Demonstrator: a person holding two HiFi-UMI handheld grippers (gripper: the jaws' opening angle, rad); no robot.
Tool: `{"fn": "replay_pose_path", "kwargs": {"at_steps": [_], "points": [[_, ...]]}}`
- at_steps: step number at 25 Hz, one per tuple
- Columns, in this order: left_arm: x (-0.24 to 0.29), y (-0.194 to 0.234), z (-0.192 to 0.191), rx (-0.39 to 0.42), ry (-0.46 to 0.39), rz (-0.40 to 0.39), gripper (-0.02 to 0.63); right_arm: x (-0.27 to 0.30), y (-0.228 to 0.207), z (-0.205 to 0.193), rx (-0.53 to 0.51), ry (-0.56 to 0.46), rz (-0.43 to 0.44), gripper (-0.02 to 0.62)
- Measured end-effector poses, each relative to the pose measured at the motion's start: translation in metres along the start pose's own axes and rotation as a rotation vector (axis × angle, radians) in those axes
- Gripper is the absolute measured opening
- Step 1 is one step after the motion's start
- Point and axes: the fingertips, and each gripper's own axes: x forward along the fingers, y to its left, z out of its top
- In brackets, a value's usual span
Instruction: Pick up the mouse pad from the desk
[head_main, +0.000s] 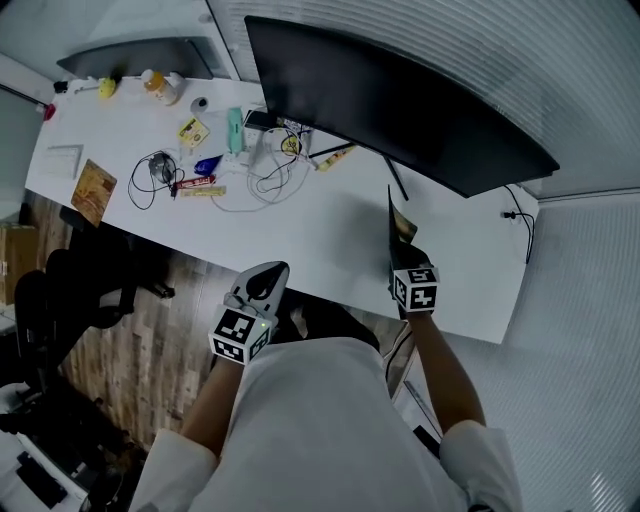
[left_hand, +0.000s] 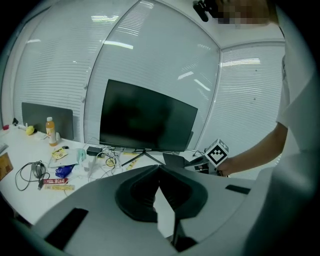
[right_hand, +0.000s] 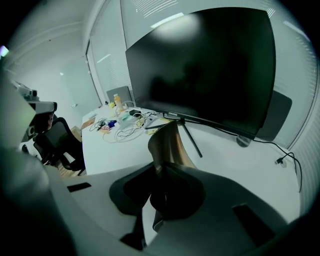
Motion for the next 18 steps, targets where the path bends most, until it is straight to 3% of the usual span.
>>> {"fn": "replay_pose_path", "kwargs": {"at_steps": [11, 18], "points": [[-0.017, 0.027, 0.043, 0.082, -0.065, -0.069, 0.015, -0.054, -0.002, 0.043, 0.101, -0.154, -0.122, 0.049], [-0.03, 0.043, 0.061, 0.114, -0.089, -0.114, 0.015, -0.09, 0.031, 0.076, 0.137, -0.261, -0.125, 0.049]]}}
